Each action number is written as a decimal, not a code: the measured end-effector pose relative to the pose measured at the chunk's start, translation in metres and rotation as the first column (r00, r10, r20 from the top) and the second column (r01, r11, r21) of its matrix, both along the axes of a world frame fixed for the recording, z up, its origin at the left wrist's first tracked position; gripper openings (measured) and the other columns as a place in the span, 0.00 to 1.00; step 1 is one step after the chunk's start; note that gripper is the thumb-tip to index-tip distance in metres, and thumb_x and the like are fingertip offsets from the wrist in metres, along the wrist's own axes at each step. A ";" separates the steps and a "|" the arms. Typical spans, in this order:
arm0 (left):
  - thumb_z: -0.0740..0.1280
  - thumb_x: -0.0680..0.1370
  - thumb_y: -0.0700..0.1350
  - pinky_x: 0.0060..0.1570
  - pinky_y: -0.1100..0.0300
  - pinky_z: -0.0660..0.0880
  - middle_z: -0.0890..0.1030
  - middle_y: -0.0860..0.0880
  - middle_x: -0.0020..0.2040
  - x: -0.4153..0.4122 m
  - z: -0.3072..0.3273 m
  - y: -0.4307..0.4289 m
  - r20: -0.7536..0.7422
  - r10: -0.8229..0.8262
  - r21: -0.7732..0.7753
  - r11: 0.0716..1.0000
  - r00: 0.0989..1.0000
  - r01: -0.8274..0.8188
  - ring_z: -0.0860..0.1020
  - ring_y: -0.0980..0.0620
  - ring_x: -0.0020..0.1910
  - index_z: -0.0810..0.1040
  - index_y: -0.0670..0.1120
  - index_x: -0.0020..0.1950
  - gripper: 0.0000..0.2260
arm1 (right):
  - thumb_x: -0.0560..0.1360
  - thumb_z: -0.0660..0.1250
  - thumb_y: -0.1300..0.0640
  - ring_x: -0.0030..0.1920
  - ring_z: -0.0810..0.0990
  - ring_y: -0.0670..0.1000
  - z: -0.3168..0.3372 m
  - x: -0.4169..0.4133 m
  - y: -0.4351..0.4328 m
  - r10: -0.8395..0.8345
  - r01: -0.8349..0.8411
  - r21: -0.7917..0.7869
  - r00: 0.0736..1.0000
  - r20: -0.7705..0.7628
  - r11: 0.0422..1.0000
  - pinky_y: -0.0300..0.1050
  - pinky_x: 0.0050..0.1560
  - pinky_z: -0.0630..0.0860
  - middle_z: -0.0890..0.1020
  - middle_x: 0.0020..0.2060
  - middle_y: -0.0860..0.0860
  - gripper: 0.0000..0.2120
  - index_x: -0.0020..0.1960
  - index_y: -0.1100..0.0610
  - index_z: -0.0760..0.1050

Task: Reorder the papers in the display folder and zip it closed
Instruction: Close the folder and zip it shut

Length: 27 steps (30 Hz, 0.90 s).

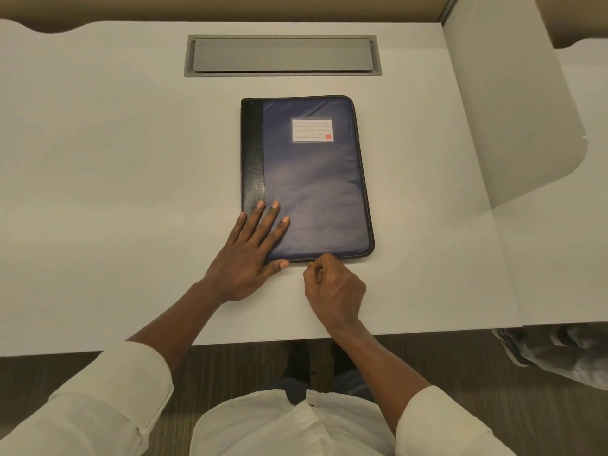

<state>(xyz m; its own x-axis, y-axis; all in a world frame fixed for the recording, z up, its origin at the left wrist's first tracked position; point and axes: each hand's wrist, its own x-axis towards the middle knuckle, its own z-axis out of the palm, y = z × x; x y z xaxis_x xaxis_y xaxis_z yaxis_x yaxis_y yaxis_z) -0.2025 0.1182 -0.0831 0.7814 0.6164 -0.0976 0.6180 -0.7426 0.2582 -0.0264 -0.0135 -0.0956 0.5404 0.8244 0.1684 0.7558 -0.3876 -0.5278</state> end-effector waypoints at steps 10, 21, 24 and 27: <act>0.52 0.86 0.66 0.84 0.38 0.47 0.39 0.48 0.87 0.000 0.001 0.000 -0.001 0.002 0.001 1.000 1.000 -0.002 0.38 0.44 0.86 0.43 0.50 0.88 0.36 | 0.73 0.80 0.55 0.26 0.71 0.45 0.002 0.014 -0.003 -0.006 0.006 -0.007 0.999 -0.037 1.000 0.36 0.31 0.68 0.80 0.29 0.49 0.11 0.42 0.56 0.79; 0.52 0.86 0.67 0.84 0.38 0.48 0.40 0.48 0.87 0.000 0.000 0.000 0.009 0.001 0.005 1.000 1.000 -0.001 0.38 0.44 0.86 0.43 0.51 0.88 0.37 | 0.76 0.76 0.53 0.28 0.74 0.48 -0.004 0.035 -0.011 -0.087 0.082 -0.040 0.986 -0.139 0.996 0.35 0.34 0.67 0.80 0.31 0.48 0.10 0.42 0.55 0.78; 0.50 0.84 0.71 0.83 0.37 0.49 0.40 0.49 0.88 0.003 -0.002 -0.002 -0.003 0.022 0.005 1.000 1.000 -0.022 0.38 0.45 0.86 0.44 0.51 0.88 0.39 | 0.77 0.76 0.52 0.29 0.75 0.47 -0.003 0.035 -0.012 -0.094 0.090 -0.035 0.983 -0.158 0.995 0.37 0.35 0.69 0.80 0.32 0.48 0.10 0.42 0.55 0.78; 0.46 0.79 0.78 0.83 0.35 0.46 0.43 0.47 0.88 0.024 -0.002 -0.010 -0.055 0.150 0.014 0.989 0.987 -0.150 0.39 0.43 0.86 0.50 0.49 0.88 0.46 | 0.77 0.76 0.52 0.30 0.75 0.47 -0.001 0.030 -0.012 -0.115 0.110 -0.037 0.977 -0.178 0.993 0.35 0.34 0.69 0.80 0.33 0.47 0.09 0.43 0.54 0.78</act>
